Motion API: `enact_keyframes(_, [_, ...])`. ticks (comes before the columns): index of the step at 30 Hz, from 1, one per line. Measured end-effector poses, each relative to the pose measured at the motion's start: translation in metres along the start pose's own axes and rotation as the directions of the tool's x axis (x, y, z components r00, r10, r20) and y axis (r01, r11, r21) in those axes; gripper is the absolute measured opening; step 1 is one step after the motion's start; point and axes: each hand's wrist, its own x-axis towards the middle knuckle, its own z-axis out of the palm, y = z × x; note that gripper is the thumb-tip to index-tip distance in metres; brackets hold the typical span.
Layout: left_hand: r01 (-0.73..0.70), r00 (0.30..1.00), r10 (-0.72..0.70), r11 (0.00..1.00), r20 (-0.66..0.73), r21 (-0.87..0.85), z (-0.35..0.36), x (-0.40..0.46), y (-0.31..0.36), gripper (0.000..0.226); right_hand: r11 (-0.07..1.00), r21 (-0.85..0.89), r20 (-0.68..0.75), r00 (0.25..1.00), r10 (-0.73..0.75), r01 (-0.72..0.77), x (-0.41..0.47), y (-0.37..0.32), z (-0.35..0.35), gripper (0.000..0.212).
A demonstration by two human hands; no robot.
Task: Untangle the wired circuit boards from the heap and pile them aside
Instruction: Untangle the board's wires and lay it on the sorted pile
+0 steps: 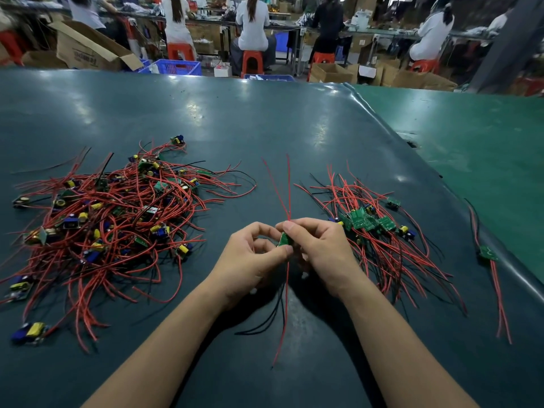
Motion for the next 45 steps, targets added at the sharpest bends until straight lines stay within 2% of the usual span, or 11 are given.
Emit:
enact_keyframes(5, [0.001,1.0,-0.001,0.997,-0.007,0.078,0.005,-0.002,0.002,0.026,0.992,0.117,-0.01,0.999,0.041,-0.039,0.002,0.0,0.002,0.028])
enact_keyframes(8, [0.021,0.998,-0.027,0.991,0.049,0.13,0.002,-0.004,0.005,0.021,0.989,0.138,0.008,0.999,0.052,-0.052,0.002,0.0,0.002,0.024])
enact_keyframes(12, [0.005,0.992,-0.018,0.995,0.129,0.099,0.002,-0.007,0.009,0.032,0.98,0.196,0.016,0.999,0.046,-0.048,0.003,0.0,0.002,0.02])
enact_keyframes(15, [0.03,0.989,-0.031,1.0,0.142,0.009,0.004,-0.007,0.01,0.039,0.97,0.242,0.015,1.0,0.021,-0.024,0.005,0.0,0.0,0.026])
enact_keyframes(19, [0.08,0.99,-0.082,0.997,0.118,0.017,0.001,-0.004,0.01,0.032,0.99,0.134,0.005,0.999,-0.051,0.05,0.004,0.001,-0.001,0.031])
enact_keyframes(22, [0.109,0.989,-0.107,0.994,0.104,-0.015,0.002,-0.005,0.011,0.032,0.993,0.099,-0.034,0.997,-0.065,0.068,0.004,-0.001,-0.005,0.02])
enact_keyframes(27, [0.067,0.986,-0.075,0.996,0.148,0.055,-0.001,-0.007,0.013,0.033,0.992,-0.014,-0.103,0.987,-0.126,0.125,0.005,0.003,-0.005,0.017])
enact_keyframes(32, [-0.003,0.965,-0.035,0.989,0.258,0.145,-0.003,-0.011,0.016,0.035,0.983,0.111,-0.323,0.941,-0.104,0.147,0.014,-0.001,-0.018,0.016])
enact_keyframes(35, [-0.021,0.96,-0.023,0.988,0.28,0.154,-0.004,-0.01,0.016,0.034,0.978,0.078,-0.353,0.923,-0.154,0.193,0.013,-0.001,-0.02,0.014])
enact_keyframes(40, [-0.011,0.947,-0.033,0.991,0.32,0.137,-0.006,-0.012,0.017,0.034,0.969,0.064,-0.373,0.907,-0.198,0.238,0.013,-0.003,-0.021,0.014])
enact_keyframes(45, [0.04,0.961,-0.036,0.999,0.274,-0.008,-0.002,-0.008,0.015,0.026,0.954,-0.09,-0.438,0.849,-0.295,0.285,0.014,0.0,-0.023,0.018])
